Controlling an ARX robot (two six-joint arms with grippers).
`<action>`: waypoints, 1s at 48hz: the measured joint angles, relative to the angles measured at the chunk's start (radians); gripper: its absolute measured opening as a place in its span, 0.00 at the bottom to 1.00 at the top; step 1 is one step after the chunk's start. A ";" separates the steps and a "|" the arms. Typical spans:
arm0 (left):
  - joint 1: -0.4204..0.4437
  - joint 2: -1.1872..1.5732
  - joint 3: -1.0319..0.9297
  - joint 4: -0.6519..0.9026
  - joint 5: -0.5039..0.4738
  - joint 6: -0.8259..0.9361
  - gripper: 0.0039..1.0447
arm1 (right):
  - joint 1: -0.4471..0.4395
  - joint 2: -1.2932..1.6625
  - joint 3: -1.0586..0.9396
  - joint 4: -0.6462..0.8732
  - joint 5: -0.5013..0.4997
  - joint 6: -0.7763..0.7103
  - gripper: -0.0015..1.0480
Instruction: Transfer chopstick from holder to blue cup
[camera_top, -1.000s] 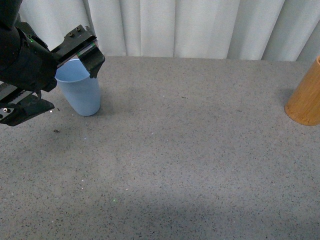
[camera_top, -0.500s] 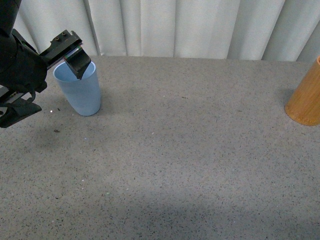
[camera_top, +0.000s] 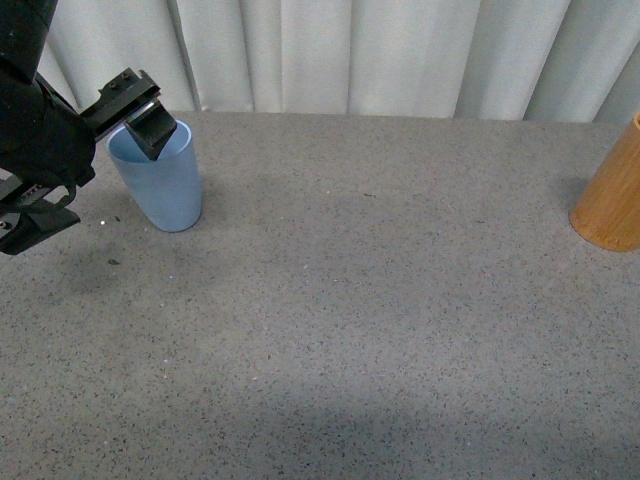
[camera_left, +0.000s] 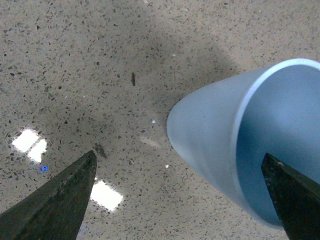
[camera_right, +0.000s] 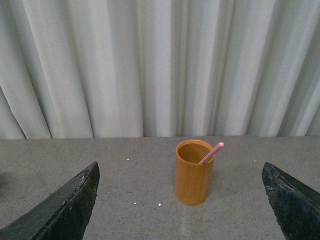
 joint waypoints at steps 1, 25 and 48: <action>0.002 0.005 0.001 0.000 -0.001 0.000 0.94 | 0.000 0.000 0.000 0.000 0.000 0.000 0.91; -0.003 0.012 0.014 0.032 -0.011 0.004 0.31 | 0.000 0.000 0.000 0.000 0.000 0.000 0.91; -0.062 -0.065 -0.037 0.082 0.097 -0.028 0.03 | 0.000 0.000 0.000 0.000 0.000 0.000 0.91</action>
